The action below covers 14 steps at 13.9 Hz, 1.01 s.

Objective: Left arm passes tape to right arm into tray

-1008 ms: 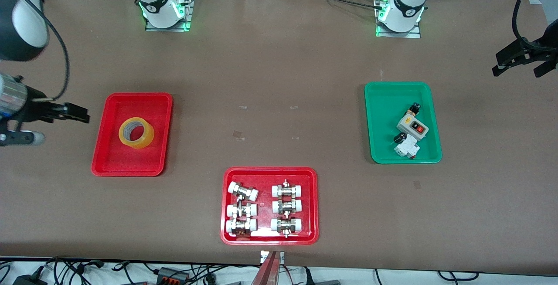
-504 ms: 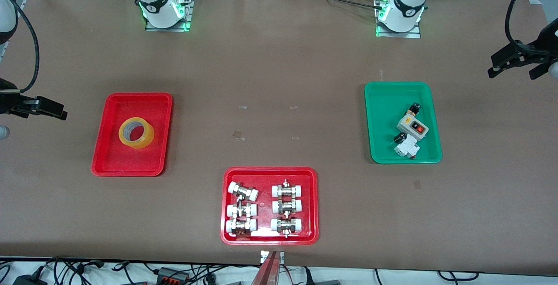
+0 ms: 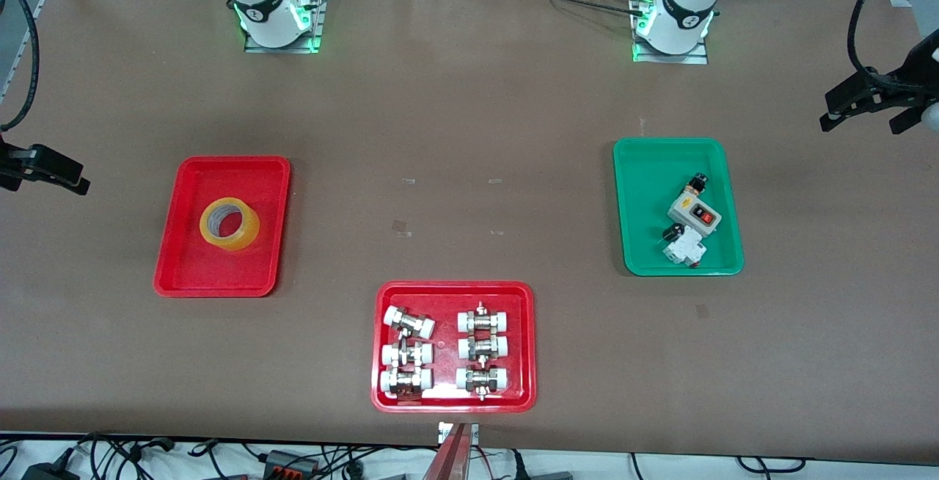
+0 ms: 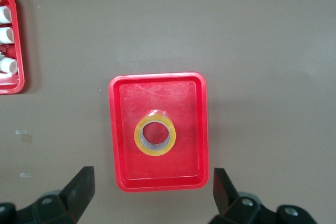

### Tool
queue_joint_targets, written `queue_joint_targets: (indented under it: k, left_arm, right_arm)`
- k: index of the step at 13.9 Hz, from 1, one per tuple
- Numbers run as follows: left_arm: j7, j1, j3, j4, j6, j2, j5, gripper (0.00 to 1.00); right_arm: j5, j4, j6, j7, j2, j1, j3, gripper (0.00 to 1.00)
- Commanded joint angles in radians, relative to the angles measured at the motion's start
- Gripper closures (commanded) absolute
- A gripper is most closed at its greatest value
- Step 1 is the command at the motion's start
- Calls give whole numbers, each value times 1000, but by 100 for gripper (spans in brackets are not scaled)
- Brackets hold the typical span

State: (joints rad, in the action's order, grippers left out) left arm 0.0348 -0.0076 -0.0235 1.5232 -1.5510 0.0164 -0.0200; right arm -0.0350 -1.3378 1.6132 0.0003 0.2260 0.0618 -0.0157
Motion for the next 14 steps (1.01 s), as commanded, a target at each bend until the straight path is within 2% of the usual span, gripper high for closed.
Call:
queue_joint_targets:
  k: [1, 6, 10, 14]
  left_arm:
    - [10, -3, 2, -57, 26, -15, 14, 0]
    - [8, -5, 4, -58, 26, -18, 14, 0]
    - [5, -6, 4, -58, 26, -19, 15, 0]
    - [5, -6, 4, -58, 26, -19, 14, 0]
  right_arm:
    - [-17, -173, 85, -20, -103, 4, -3, 0]
    - [-22, -463, 246, -40, -270, 6, -3, 0]
    - [-19, -402, 136, -48, -252, 4, -6, 0]
    - [-3, -379, 131, -45, -249, 10, -1, 0]
